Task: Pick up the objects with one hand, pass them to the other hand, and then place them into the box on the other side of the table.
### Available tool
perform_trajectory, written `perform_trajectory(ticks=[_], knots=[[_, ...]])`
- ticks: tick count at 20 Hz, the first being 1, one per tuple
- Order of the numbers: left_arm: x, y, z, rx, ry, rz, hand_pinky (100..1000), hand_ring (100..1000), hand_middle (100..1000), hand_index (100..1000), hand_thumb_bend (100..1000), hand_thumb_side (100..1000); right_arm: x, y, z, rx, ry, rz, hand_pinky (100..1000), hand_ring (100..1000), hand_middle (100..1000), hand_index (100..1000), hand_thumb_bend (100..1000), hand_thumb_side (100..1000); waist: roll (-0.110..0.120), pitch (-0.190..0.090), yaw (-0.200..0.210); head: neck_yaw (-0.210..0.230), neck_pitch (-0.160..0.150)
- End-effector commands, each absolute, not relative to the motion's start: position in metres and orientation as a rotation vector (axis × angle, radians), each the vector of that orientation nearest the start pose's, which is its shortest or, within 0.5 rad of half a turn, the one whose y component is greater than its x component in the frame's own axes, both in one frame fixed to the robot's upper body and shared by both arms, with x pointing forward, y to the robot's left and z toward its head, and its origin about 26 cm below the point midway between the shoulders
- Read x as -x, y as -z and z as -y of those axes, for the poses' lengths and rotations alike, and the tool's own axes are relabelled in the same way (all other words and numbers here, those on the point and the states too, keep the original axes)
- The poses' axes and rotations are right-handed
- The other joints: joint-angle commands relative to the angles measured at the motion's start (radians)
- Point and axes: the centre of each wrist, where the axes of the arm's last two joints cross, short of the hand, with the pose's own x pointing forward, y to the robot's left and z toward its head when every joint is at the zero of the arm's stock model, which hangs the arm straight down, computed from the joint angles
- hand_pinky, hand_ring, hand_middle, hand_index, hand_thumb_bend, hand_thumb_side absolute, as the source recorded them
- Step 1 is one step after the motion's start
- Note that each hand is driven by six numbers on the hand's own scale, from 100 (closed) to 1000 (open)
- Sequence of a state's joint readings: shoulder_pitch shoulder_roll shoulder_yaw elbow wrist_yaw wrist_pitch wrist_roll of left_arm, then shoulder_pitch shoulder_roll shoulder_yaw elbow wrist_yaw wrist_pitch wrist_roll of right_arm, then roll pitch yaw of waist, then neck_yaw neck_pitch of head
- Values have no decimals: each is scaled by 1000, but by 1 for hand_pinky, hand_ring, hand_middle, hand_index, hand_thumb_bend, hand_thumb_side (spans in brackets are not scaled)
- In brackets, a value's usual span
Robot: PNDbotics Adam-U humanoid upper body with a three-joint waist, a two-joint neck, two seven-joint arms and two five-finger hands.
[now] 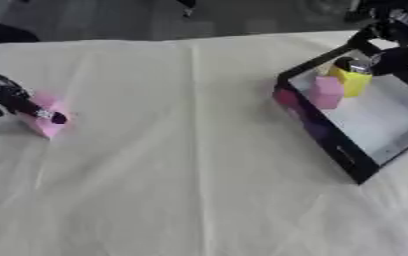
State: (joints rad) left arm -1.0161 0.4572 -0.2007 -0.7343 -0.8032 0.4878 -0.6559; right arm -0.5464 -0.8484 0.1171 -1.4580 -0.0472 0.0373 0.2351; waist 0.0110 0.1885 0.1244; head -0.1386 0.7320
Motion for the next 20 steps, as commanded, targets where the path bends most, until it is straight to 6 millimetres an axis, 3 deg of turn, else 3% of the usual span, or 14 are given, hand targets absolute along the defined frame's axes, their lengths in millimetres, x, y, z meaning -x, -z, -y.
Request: perform_trajectory(ticks=[1, 10, 14, 20], knots=[[-496, -199, -293, -748, 962, 758, 895, 831, 702, 698, 654, 298, -373, -246, 383, 537, -890, 1745, 865, 723, 863, 853, 462, 156, 3, -2, -1, 9, -13], [-496, -200, -287, -780, 929, 811, 868, 781, 632, 591, 442, 102, -375, -242, 385, 537, -895, 1737, 865, 724, 863, 850, 462, 157, 2, -2, -4, 18, -15], [-496, -211, -285, -809, 954, 819, 868, 774, 630, 592, 321, 100, -374, -242, 388, 540, -891, 1734, 865, 724, 863, 850, 461, 154, 4, -9, 0, 13, -8], [-491, -238, -278, -833, 1023, 852, 870, 776, 633, 587, 285, 100, -374, -241, 390, 535, -885, 1728, 865, 724, 863, 850, 461, 151, 7, -26, 10, -4, 4]])
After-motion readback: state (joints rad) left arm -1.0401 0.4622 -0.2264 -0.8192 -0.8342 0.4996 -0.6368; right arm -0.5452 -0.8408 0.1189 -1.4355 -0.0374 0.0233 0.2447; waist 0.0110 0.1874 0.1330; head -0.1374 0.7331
